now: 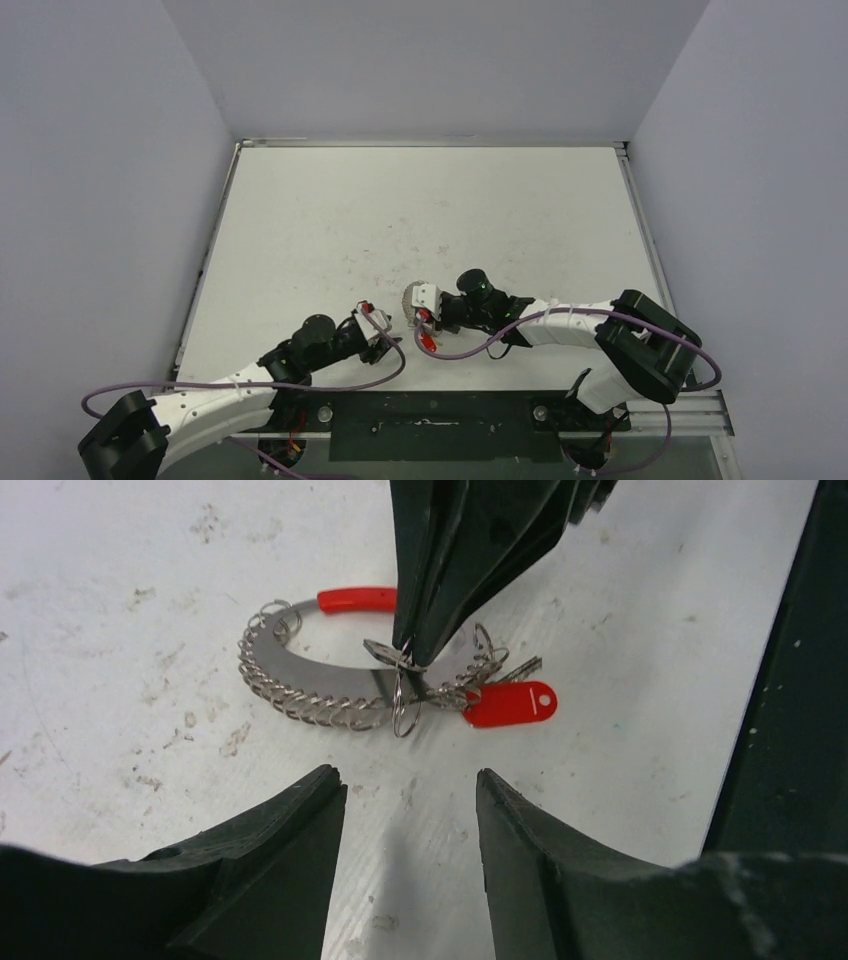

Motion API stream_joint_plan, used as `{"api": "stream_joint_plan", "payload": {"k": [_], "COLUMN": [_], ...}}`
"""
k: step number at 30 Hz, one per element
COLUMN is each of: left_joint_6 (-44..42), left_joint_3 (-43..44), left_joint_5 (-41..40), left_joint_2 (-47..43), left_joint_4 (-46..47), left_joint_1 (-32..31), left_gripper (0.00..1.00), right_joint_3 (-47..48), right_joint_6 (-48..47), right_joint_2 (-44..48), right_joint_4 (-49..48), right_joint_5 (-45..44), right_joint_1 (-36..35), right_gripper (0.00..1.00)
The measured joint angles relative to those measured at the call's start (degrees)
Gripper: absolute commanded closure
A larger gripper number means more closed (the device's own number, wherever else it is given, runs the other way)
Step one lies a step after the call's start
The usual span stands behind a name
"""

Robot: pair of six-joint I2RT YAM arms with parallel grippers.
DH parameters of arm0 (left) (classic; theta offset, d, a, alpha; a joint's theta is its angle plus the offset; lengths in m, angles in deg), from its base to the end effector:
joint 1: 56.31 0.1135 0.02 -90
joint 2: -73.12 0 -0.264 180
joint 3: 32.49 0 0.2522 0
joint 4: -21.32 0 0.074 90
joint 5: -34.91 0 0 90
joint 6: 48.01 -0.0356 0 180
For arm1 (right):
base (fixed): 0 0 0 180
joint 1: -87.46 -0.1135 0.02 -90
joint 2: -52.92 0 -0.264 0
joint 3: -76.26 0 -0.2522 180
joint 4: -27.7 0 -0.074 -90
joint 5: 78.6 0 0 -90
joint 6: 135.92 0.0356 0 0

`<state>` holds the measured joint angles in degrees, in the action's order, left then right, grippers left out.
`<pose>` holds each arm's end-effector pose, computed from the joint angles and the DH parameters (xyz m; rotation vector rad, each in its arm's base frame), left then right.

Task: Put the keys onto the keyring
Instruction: Adjust the key on the keyring.

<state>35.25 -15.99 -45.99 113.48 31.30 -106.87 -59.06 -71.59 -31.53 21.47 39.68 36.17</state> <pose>0.0944 -0.1236 0.1563 0.9937 1.5770 -0.6809 0.1595 0.2260 0.1567 -1.5740 1.5104 0.7884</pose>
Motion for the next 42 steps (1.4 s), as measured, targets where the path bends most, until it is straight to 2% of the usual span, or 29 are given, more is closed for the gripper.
{"api": "stream_joint_plan", "payload": {"k": [5,10,13,18,21,30,42], "left_joint_6": [-2.97,-6.12,-7.69,-9.4,-10.12,-10.56,-10.38], "left_joint_3": [1.4,2.51,3.23,3.98,4.17,5.09,6.23], "left_joint_5": [-0.44,-0.98,-0.72,0.39,1.55,3.21,1.31], "left_joint_2": [8.76,17.33,20.28,21.88,22.08,25.59,31.67], "left_joint_4": [0.92,6.71,9.92,13.92,15.13,17.46,21.51], "left_joint_1": [0.0,-0.02,-0.04,-0.13,-0.31,-0.33,-0.33], "left_gripper": [0.57,0.67,0.69,0.62,0.62,0.77,0.8], "right_joint_3": [0.37,0.37,0.37,0.37,0.37,0.37,0.37], "right_joint_6": [0.9,1.18,1.38,1.6,1.77,2.16,2.23], "right_joint_2": [-0.52,-0.66,-0.66,-0.72,-0.72,-0.74,-0.74], "right_joint_4": [-0.13,-0.2,-0.33,-0.57,-0.57,-0.63,-0.94], "right_joint_5": [1.05,2.01,2.45,2.91,3.1,3.41,3.72], "right_joint_1": [0.39,1.03,1.4,1.84,1.88,1.88,2.21], "right_gripper": [1.0,1.0,1.0,1.0,1.0,1.0,1.0]}}
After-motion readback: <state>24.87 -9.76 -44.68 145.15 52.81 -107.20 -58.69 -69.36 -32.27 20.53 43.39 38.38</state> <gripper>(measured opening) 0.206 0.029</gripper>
